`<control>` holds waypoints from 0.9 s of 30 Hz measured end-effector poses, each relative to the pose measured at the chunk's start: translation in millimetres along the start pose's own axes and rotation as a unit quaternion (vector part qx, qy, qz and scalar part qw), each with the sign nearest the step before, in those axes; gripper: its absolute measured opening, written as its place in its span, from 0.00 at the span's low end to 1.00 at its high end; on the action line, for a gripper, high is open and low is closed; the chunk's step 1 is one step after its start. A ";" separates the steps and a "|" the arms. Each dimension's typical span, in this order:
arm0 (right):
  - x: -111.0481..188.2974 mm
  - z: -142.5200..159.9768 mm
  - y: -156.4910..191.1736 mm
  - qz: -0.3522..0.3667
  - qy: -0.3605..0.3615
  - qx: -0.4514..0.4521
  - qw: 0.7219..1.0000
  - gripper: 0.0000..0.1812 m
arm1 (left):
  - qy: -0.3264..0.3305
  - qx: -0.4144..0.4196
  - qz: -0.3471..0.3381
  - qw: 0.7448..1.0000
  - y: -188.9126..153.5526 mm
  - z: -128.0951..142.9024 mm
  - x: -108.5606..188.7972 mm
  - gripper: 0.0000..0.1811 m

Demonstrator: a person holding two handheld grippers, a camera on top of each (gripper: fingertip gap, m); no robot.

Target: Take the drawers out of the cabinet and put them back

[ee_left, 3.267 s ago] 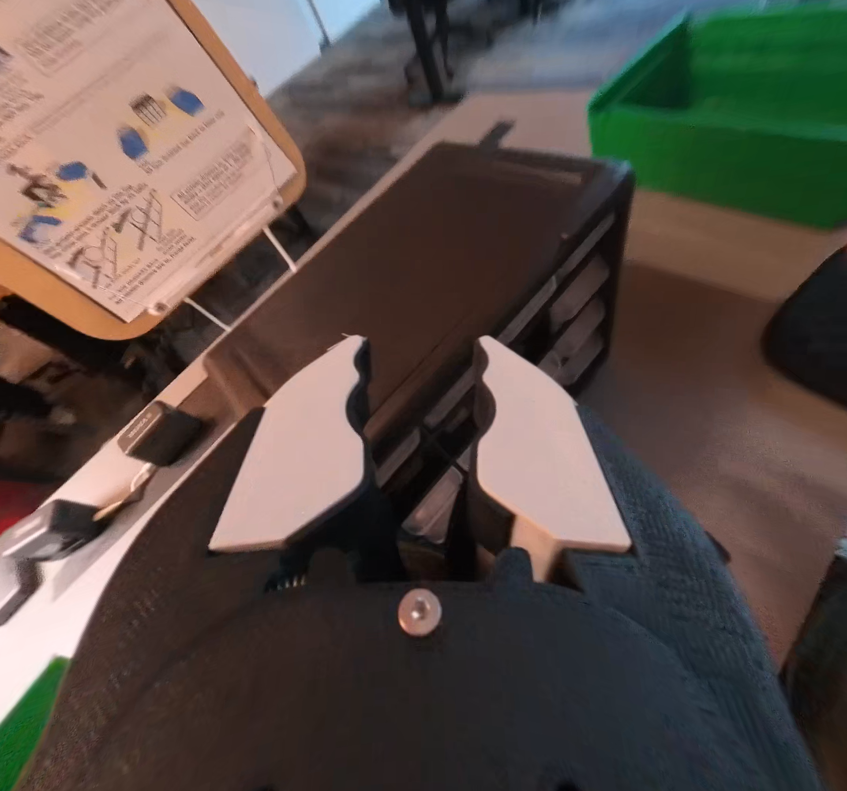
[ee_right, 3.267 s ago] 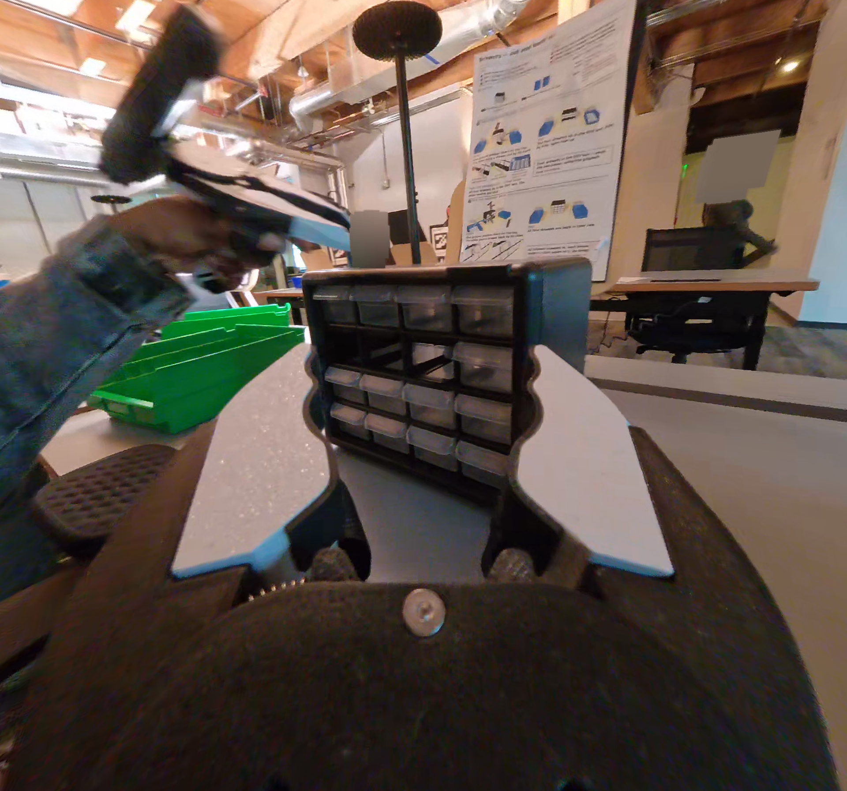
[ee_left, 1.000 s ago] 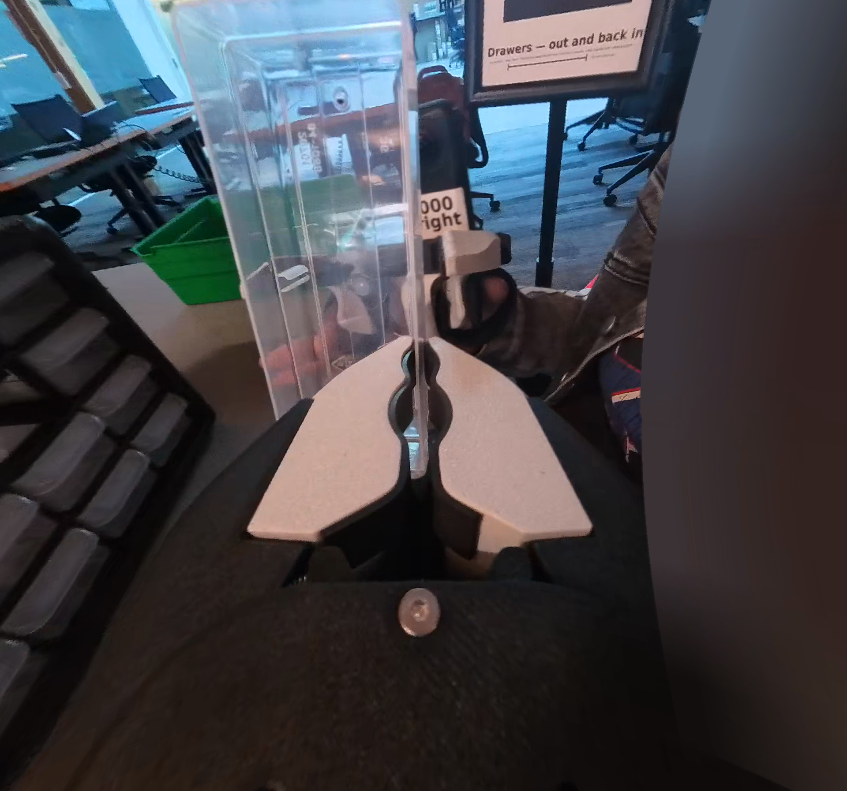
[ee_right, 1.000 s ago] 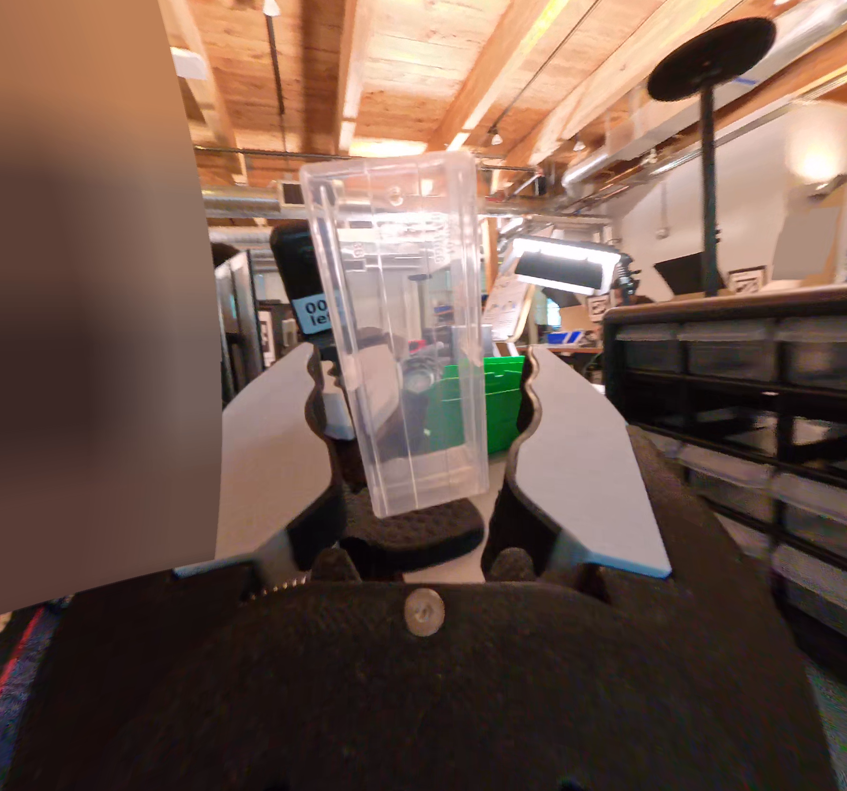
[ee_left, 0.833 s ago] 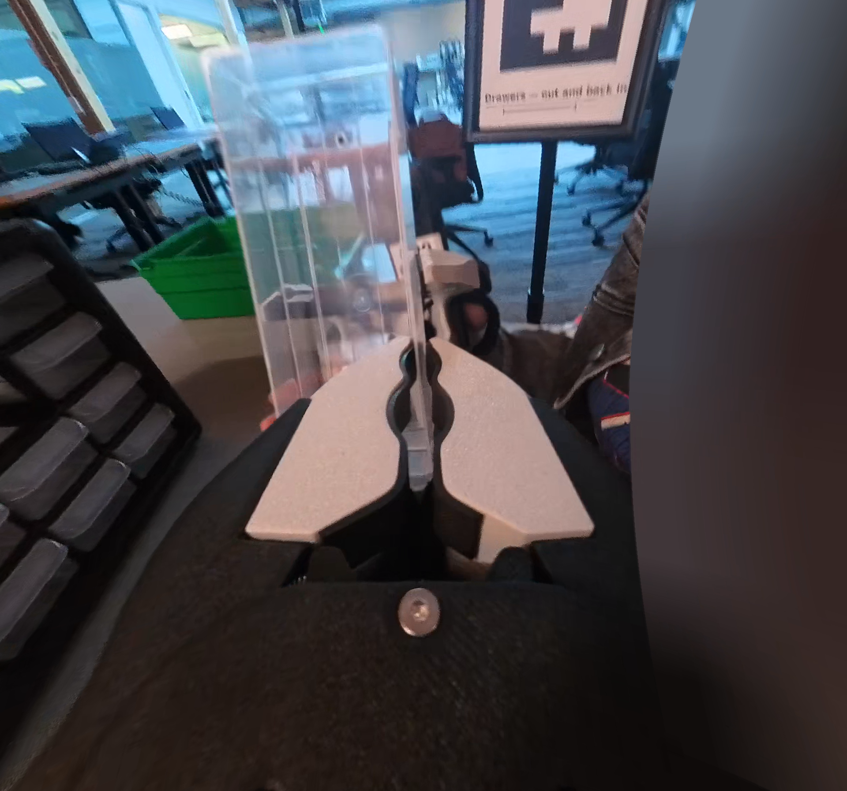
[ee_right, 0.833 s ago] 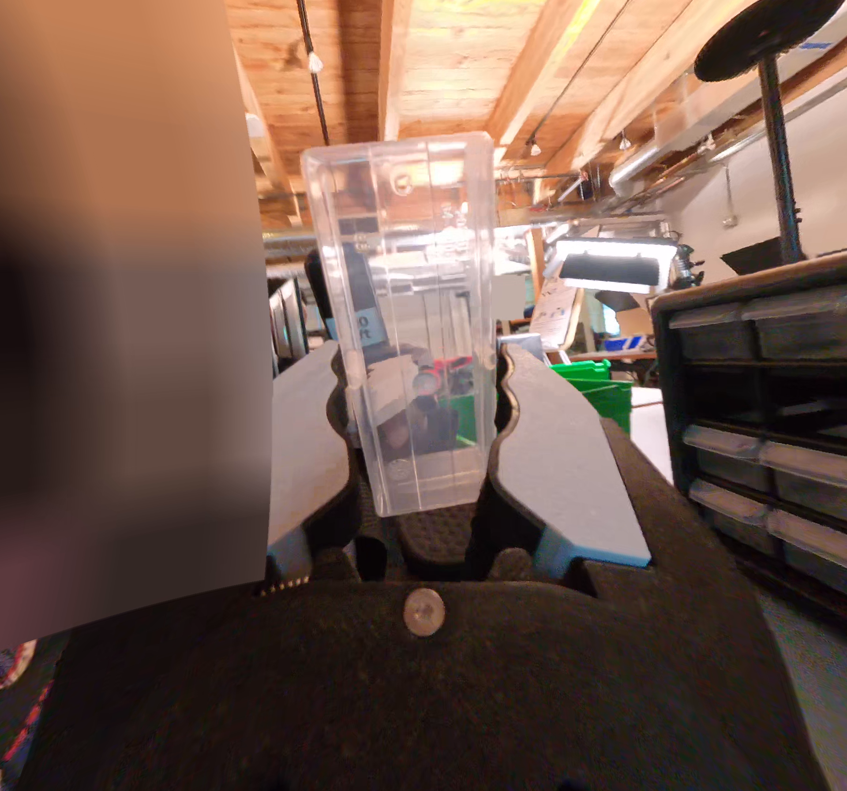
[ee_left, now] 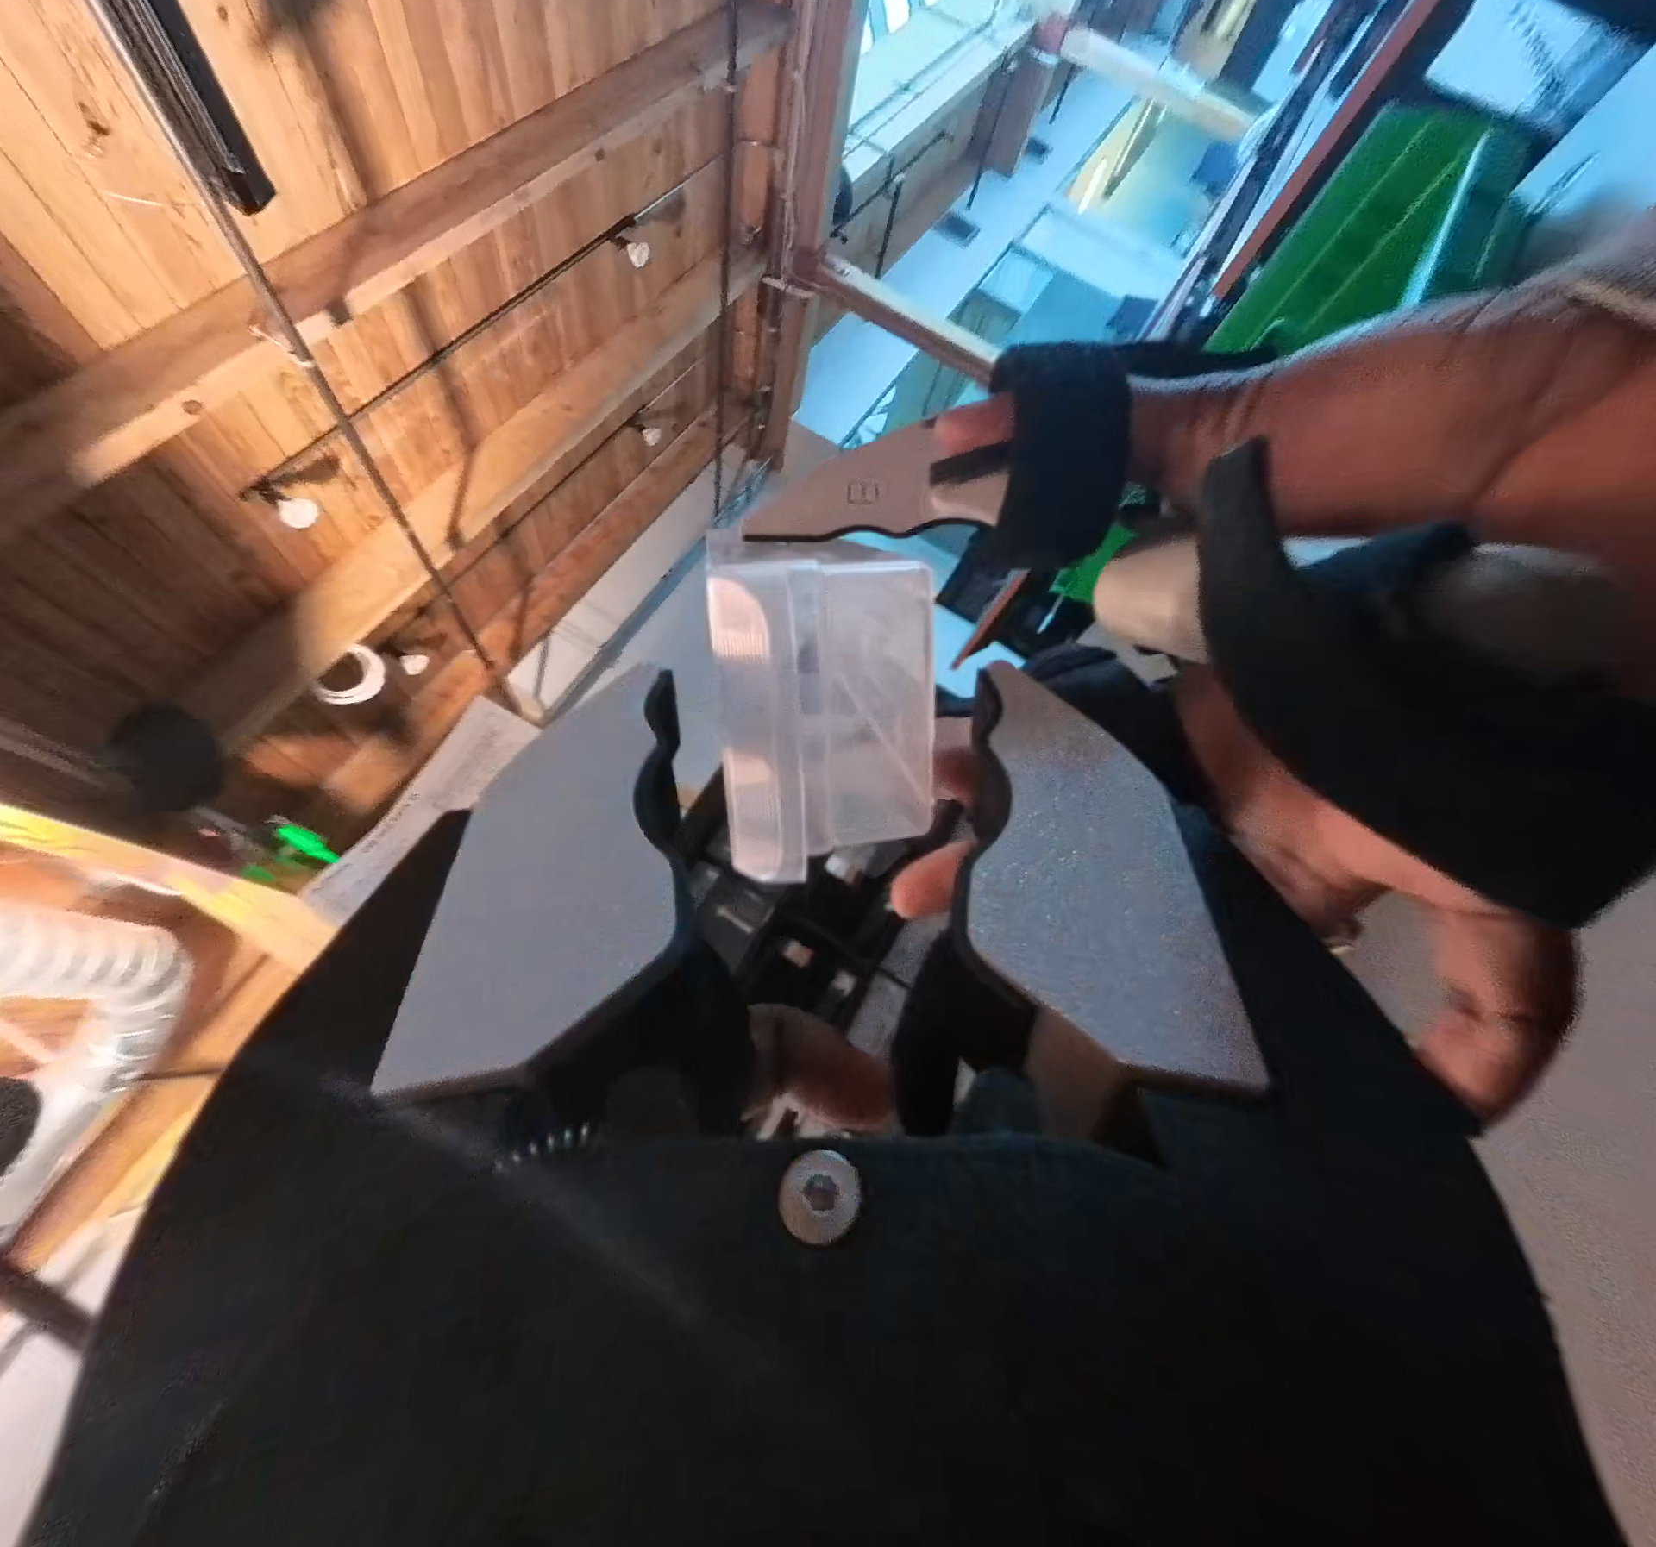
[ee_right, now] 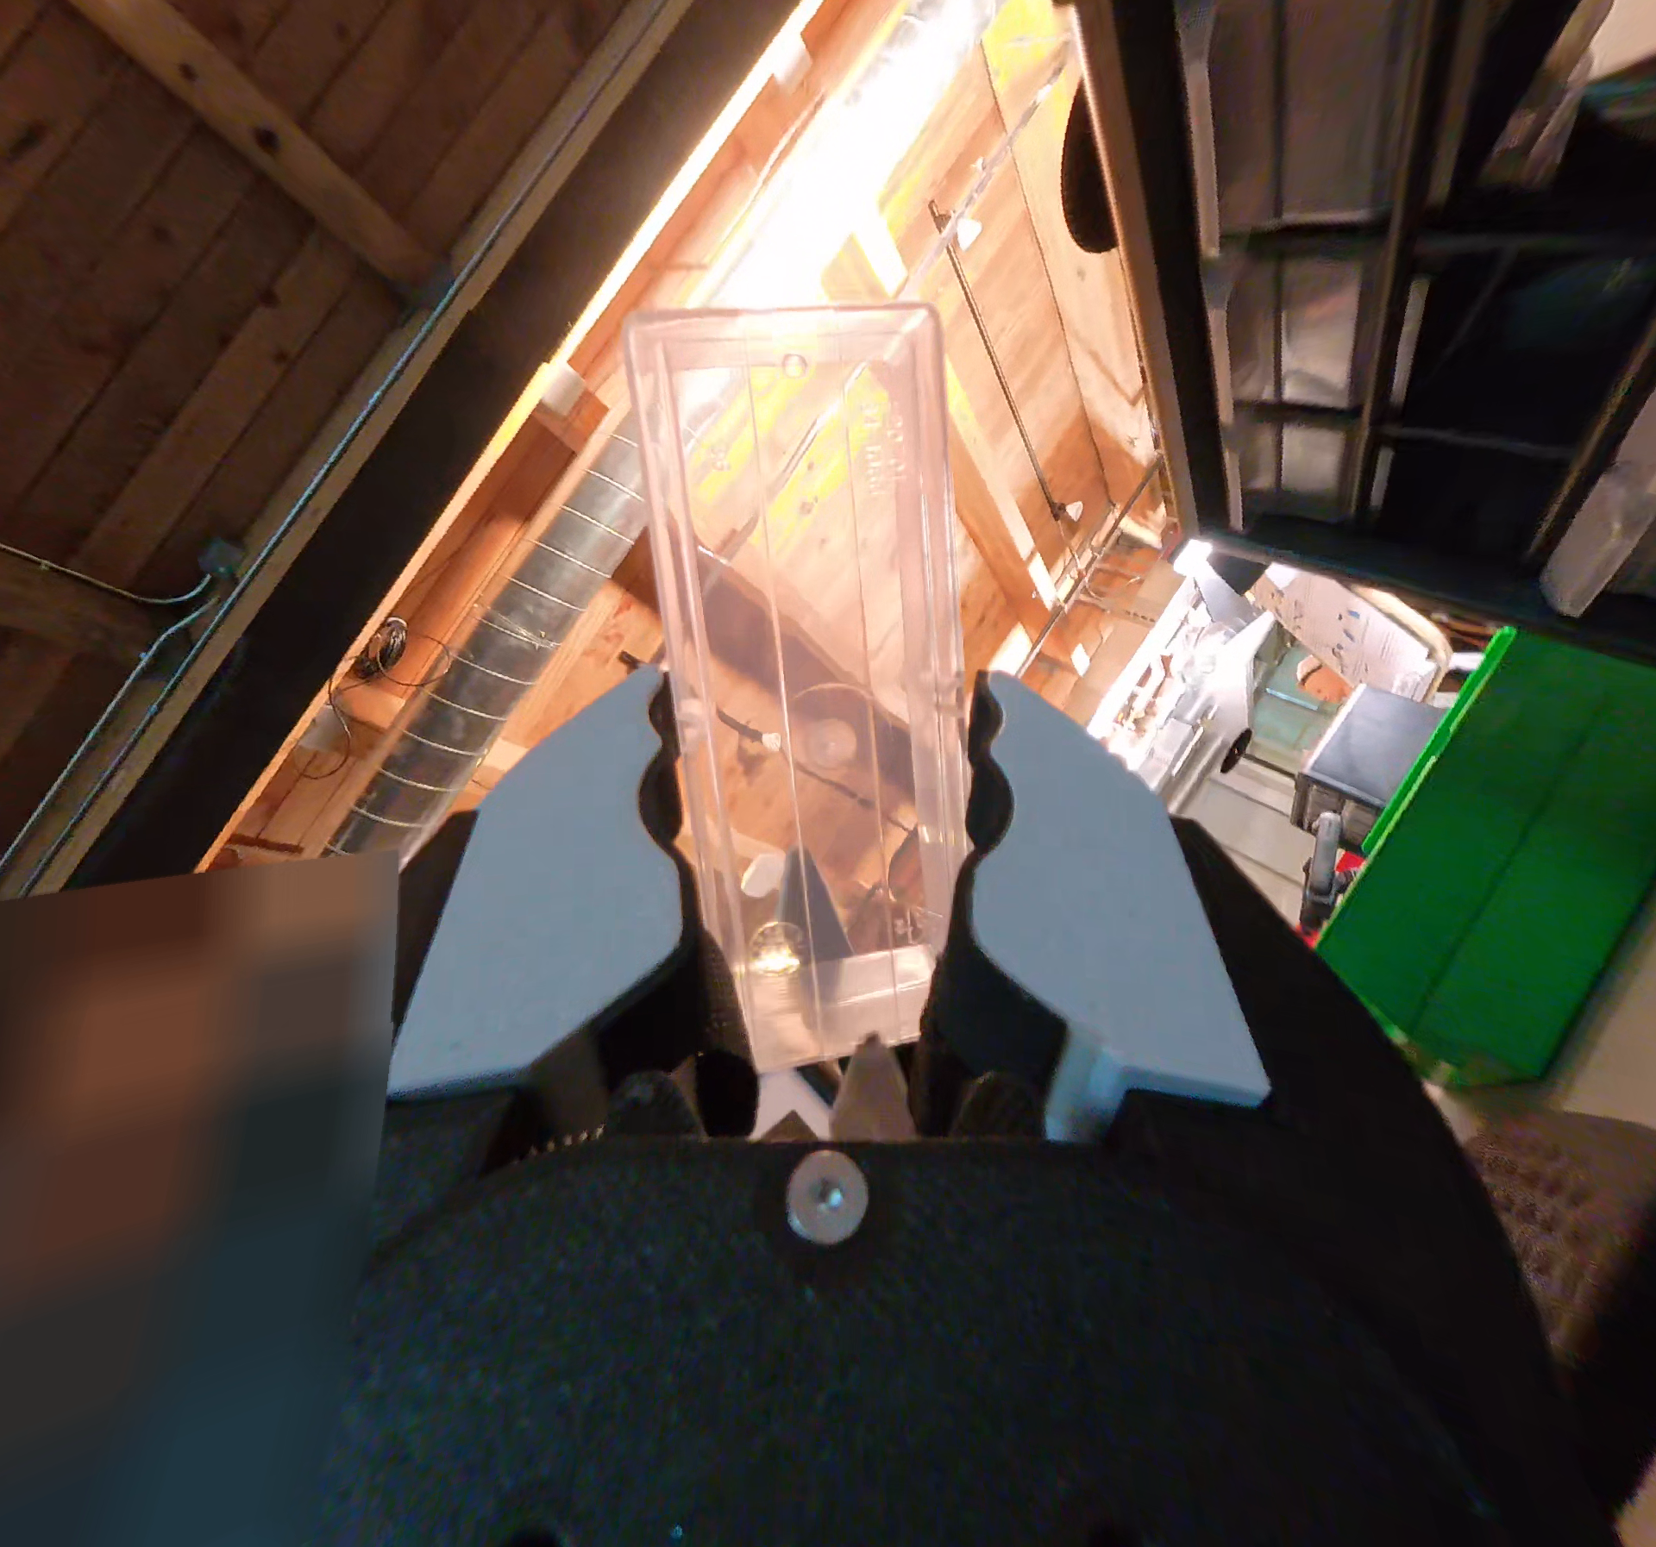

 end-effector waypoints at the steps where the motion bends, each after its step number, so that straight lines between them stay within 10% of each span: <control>1: -0.5 3.1 -1.5 0.004 0.008 -0.002 1.000 0.34 | 0.004 -0.010 -0.007 1.000 1.5 1.2 -0.4 0.33; 12: -0.5 10.0 -2.2 0.015 0.072 0.006 0.997 0.33 | 0.010 -0.053 -0.016 0.998 21.1 0.4 12.1 0.26; 18: 0.9 -33.9 30.1 0.138 0.103 0.230 0.958 0.31 | 0.089 -0.148 -0.019 0.985 46.3 16.5 28.5 0.26; 21: -21.4 -68.1 54.7 0.194 0.175 0.440 0.859 0.24 | 0.131 -0.188 -0.007 0.973 43.4 24.3 26.9 0.26; 25: -60.1 -126.5 57.2 0.287 0.297 0.652 0.635 0.04 | 0.173 -0.226 0.000 0.959 27.9 26.4 15.0 0.26; 27: -76.6 -151.5 47.3 0.310 0.341 0.664 0.589 0.01 | 0.195 -0.238 0.002 0.951 17.9 24.0 7.0 0.26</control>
Point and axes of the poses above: each gripper's, where its closed fingertips meet, x back along the fingers, z out of its underside, y = z × x across the jaws, the point moved 7 cm from there along x, back along the fingers, and after that the axes turned 3 degrees about x, right-handed, at the moved point
